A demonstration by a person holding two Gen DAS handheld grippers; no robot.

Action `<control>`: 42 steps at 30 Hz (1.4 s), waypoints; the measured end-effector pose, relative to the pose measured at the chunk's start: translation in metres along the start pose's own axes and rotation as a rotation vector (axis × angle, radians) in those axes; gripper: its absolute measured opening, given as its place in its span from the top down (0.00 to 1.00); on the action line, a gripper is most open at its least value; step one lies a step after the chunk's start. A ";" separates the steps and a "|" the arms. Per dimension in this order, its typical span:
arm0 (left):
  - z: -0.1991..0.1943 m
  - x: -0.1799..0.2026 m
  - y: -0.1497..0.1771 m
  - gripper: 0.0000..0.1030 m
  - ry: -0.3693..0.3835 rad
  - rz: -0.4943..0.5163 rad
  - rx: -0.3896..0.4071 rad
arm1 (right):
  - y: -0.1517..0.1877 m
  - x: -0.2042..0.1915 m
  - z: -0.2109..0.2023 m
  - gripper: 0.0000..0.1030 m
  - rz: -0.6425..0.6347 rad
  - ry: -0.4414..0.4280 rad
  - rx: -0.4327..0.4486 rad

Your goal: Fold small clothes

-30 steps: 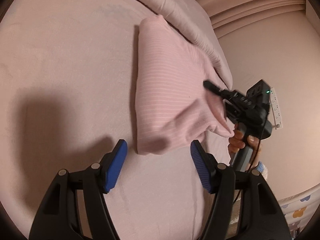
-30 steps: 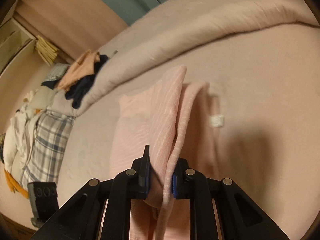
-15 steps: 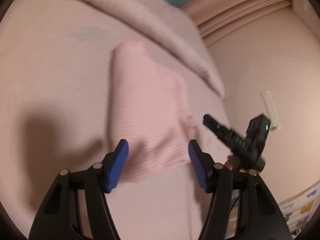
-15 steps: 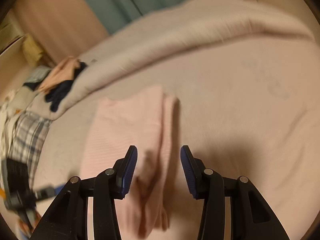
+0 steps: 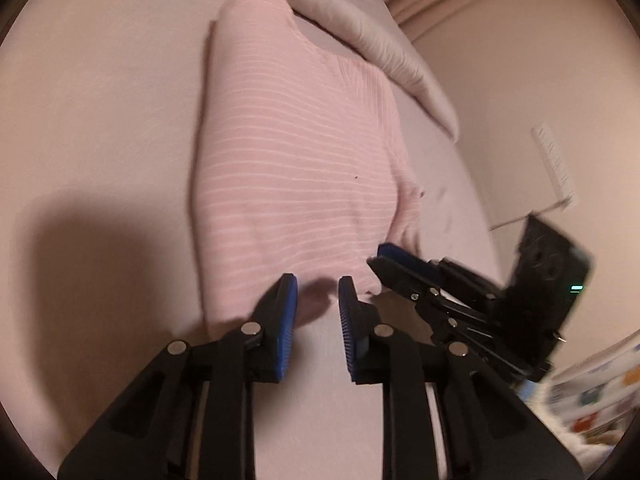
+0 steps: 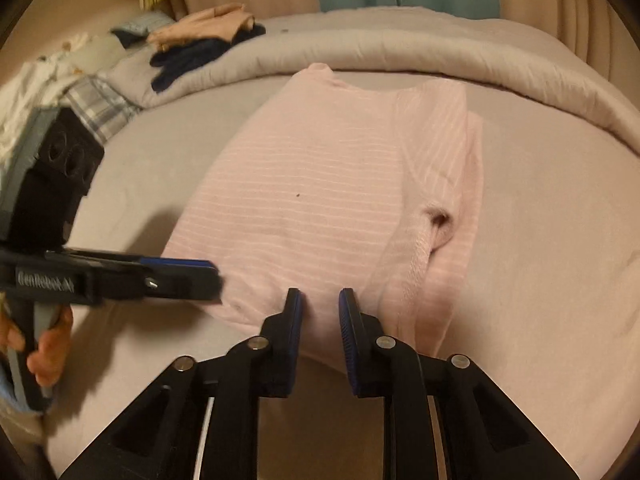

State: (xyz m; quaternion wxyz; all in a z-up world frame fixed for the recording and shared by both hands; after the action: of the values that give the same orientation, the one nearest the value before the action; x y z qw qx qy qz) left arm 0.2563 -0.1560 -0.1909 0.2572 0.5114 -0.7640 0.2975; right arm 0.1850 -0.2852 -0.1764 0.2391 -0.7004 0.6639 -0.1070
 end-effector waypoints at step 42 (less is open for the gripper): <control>0.007 -0.024 -0.075 0.66 -0.080 -0.083 0.100 | -0.033 0.066 0.007 0.68 0.307 -0.265 0.024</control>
State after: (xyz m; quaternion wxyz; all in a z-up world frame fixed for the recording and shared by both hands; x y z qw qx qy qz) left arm 0.3342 -0.1683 -0.1986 0.2127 0.5662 -0.7363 0.3035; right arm 0.2232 -0.3483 -0.1776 0.3461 -0.5960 0.7244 0.0161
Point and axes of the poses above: each gripper's, at about its wrist camera, not at the fingertips, and z roughly the way its jaws point, x to its right, y to its underside, the point moved 8 cm from there along z, roughly the way its jaws point, and after that the axes turned 13 degrees about -x, right-handed, at the moved point
